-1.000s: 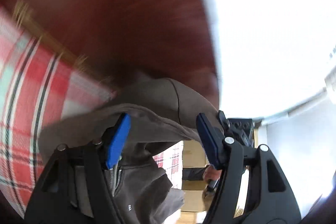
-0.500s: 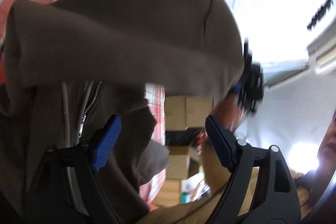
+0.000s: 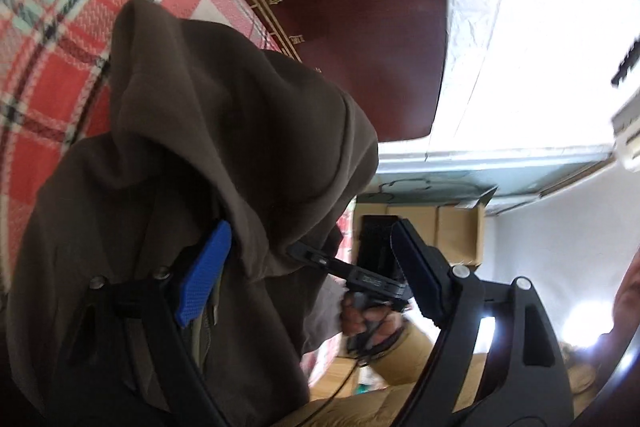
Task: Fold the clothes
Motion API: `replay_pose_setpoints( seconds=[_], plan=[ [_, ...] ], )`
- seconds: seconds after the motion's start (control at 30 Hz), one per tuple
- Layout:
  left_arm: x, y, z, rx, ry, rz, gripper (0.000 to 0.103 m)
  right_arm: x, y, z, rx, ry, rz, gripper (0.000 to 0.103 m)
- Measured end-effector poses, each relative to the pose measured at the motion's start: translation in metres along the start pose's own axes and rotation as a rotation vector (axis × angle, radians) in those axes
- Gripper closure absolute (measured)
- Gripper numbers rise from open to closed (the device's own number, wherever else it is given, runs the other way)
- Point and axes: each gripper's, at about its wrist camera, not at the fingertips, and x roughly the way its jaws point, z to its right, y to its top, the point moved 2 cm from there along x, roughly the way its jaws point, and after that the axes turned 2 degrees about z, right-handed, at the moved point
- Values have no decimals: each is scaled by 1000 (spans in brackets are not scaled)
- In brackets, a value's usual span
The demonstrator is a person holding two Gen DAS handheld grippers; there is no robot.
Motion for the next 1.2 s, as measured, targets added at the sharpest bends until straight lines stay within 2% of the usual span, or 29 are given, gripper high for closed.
replay_pose_setpoints(
  seconds=[0.07, 0.13, 0.2, 0.27, 0.33, 0.43, 0.5, 0.53, 0.6, 0.67, 0.7, 0.73, 0.77, 0.8, 0.87, 0.93, 0.97, 1.0, 1.1, 1.17, 1.2],
  plan=[
    [-6, -3, 18, 87, 13, 2, 20, -16, -5, -15, -98, -53, -32, 70],
    [-14, 5, 38, 175, 44, 11, 20, -39, -9, -35, -213, -75, -37, 70],
    [-10, 14, 43, 239, 81, 2, 20, -64, -6, -58, -316, -32, -15, 70],
    [-9, 30, 38, 279, 123, -11, 19, -80, 9, -91, -409, 20, 60, 70],
    [12, 40, 15, 257, 207, -50, 19, -66, 25, -115, -472, 30, 133, 69],
    [34, 51, -13, 226, 319, -113, 19, -9, 61, -119, -464, -54, 130, 69],
    [34, 54, -30, 182, 318, -125, 20, 28, 81, -111, -427, -130, 111, 70],
    [31, 54, -35, 165, 313, -120, 26, 42, 87, -98, -387, -170, 102, 72],
    [9, 47, -23, 186, 312, -82, 26, 65, 97, -72, -287, -236, 70, 80],
    [-27, 34, -2, 224, 292, -13, 25, 62, 92, -71, -273, -237, 81, 78],
    [-47, 28, 6, 237, 300, 31, 25, 51, 86, -81, -298, -229, 103, 72],
    [-68, 22, 13, 253, 331, 81, 23, 38, 77, -92, -317, -210, 125, 70],
    [-89, 17, 15, 268, 393, 134, 20, 24, 69, -102, -333, -187, 146, 70],
    [-111, 12, 16, 282, 462, 189, 18, 10, 60, -113, -349, -164, 166, 64],
    [-155, 2, 18, 310, 598, 298, 16, 3, 38, -136, -393, -110, 148, 58],
    [-180, 8, 5, 293, 715, 343, 14, 1, 16, -161, -440, -55, 116, 56],
    [-185, 14, -8, 280, 752, 322, 10, 10, 6, -172, -456, -32, 83, 54],
    [-188, 20, -23, 268, 787, 292, 9, 24, -3, -182, -468, -12, 41, 50],
    [-165, 45, -66, 281, 931, 159, 9, 70, -29, -208, -505, 7, -97, 49],
    [-152, 58, -91, 255, 961, 94, 10, 94, -47, -217, -534, -2, -172, 49],
    [-150, 63, -100, 234, 974, 88, 11, 104, -53, -220, -536, 9, -191, 49]
  ],
)
